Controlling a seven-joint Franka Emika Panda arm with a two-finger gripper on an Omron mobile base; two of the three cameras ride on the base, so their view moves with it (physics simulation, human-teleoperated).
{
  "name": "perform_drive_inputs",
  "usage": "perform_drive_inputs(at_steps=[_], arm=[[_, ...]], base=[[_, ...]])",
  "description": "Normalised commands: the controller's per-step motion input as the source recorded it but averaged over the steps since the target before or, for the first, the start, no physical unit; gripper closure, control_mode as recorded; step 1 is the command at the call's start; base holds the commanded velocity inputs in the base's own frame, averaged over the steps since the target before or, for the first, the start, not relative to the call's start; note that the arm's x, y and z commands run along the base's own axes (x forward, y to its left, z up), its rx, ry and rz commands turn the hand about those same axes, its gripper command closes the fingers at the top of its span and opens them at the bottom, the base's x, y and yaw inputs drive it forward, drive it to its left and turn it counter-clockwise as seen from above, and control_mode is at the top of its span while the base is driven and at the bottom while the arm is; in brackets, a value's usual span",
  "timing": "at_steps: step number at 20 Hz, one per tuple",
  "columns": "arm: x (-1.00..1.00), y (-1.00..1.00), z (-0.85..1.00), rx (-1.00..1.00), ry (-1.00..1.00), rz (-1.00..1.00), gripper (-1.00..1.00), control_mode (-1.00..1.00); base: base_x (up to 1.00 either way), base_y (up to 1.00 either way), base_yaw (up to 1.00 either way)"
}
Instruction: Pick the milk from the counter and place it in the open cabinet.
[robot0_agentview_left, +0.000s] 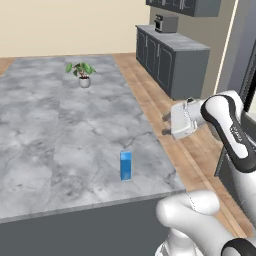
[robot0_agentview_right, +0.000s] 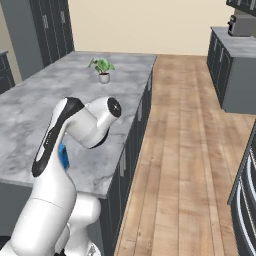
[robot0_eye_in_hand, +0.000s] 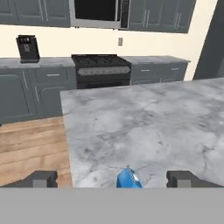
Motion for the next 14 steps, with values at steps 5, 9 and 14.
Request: perform_drive_inputs(at_steps=[5, 9, 14], arm=[[-0.24, 0.00, -0.38, -0.03, -0.02, 0.16, -1.00, -1.00], [-0.28, 0.00, -0.57, -0.02, 0.00, 0.13, -1.00, -1.00], [-0.22, 0.00, -0.52, -0.02, 0.00, 0.08, -1.00, -1.00]], base=[[0.00, 0.00, 0.00], [0.00, 0.00, 0.00], [0.00, 0.00, 0.00]])
